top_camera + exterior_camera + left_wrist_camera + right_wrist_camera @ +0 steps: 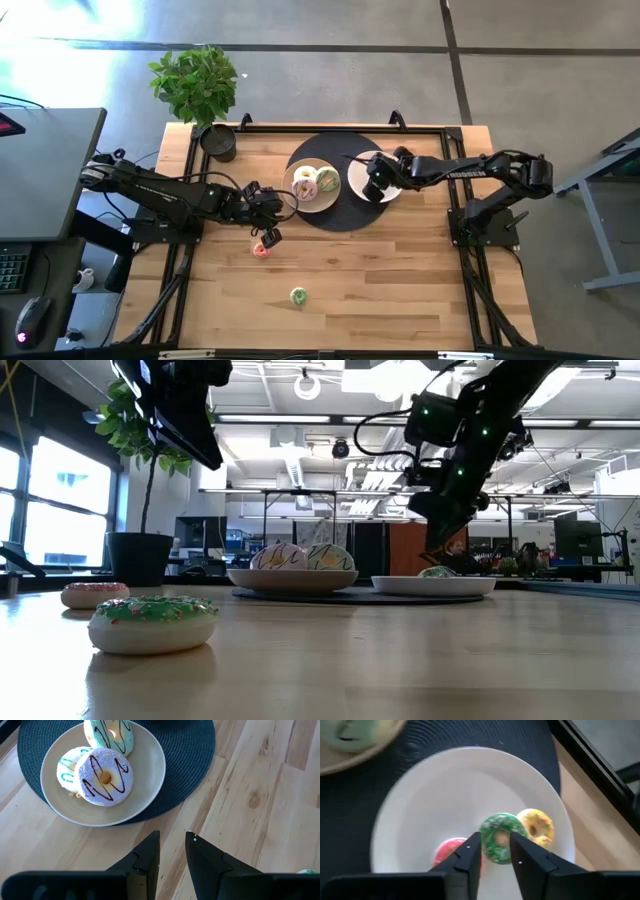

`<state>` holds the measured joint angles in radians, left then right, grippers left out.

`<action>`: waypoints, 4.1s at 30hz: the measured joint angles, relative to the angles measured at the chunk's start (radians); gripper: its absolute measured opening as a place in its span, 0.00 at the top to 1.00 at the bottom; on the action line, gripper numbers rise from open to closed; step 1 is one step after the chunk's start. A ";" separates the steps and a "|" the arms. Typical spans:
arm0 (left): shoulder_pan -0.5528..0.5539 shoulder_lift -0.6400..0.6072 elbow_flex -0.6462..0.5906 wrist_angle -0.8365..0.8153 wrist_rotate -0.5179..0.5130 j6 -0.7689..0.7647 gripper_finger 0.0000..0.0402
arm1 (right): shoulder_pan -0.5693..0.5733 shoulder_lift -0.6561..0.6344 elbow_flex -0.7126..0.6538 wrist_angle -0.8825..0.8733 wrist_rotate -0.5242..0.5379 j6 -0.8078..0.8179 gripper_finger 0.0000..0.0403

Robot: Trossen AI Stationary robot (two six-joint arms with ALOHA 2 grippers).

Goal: Pick & Place donuts
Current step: Put the right small green donut on the right white plate, then put the small pink donut on the white plate

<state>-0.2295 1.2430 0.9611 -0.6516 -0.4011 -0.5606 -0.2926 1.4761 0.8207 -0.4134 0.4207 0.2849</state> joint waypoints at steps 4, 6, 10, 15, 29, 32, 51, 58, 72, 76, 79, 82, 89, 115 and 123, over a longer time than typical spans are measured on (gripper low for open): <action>0.000 0.000 0.000 -0.001 0.013 0.001 0.78 | -0.053 0.000 0.000 -0.106 -0.001 0.007 0.88; 0.000 0.000 0.000 -0.001 0.026 0.003 0.78 | -0.080 0.003 0.000 -0.160 -0.024 0.027 0.96; 0.000 0.000 0.000 -0.001 0.026 0.006 0.78 | -0.111 0.034 0.000 -0.165 -0.096 0.061 0.97; 0.000 0.000 0.000 0.001 0.025 0.006 0.78 | -0.138 0.094 0.000 -0.115 -0.116 0.075 0.99; 0.000 0.000 0.000 -0.001 0.038 0.006 0.78 | -0.147 0.115 0.016 0.092 -0.139 -0.043 1.00; 0.000 0.000 0.000 0.001 0.041 0.006 0.78 | -0.146 0.115 0.016 0.081 -0.114 -0.056 1.00; 0.000 0.000 0.000 -0.036 0.233 0.027 0.78 | 0.005 -0.073 0.016 0.058 -0.386 -0.112 0.99; -0.002 0.039 0.001 -0.143 0.312 -0.059 0.78 | 0.181 -0.071 0.016 0.255 -0.497 -0.178 0.96; -0.014 0.277 0.001 -0.105 0.489 -0.074 0.78 | 0.349 -0.062 0.016 0.389 -0.353 -0.335 0.70; -0.013 0.313 0.001 -0.125 0.492 -0.090 0.78 | 0.354 -0.062 0.016 0.391 -0.342 -0.335 0.64; -0.013 0.332 0.000 -0.150 0.478 -0.143 0.78 | 0.352 -0.062 0.016 0.389 -0.334 -0.334 0.62; -0.013 0.340 0.002 -0.137 0.481 -0.194 0.78 | 0.352 -0.062 0.016 0.388 -0.310 -0.335 0.61; -0.013 0.340 0.001 -0.132 0.488 -0.204 0.78 | 0.353 -0.062 0.016 0.385 -0.303 -0.334 0.62; 0.002 0.451 0.041 -0.081 0.516 -0.238 0.92 | 0.353 -0.099 0.016 0.238 -0.253 -0.307 0.63; 0.089 0.439 0.264 -0.059 0.399 -0.025 0.94 | 0.353 -0.246 0.016 -0.060 -0.228 -0.116 0.63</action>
<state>-0.1406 1.6825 1.2254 -0.7108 -0.0024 -0.5852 0.0601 1.2303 0.8368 -0.4739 0.1922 0.1687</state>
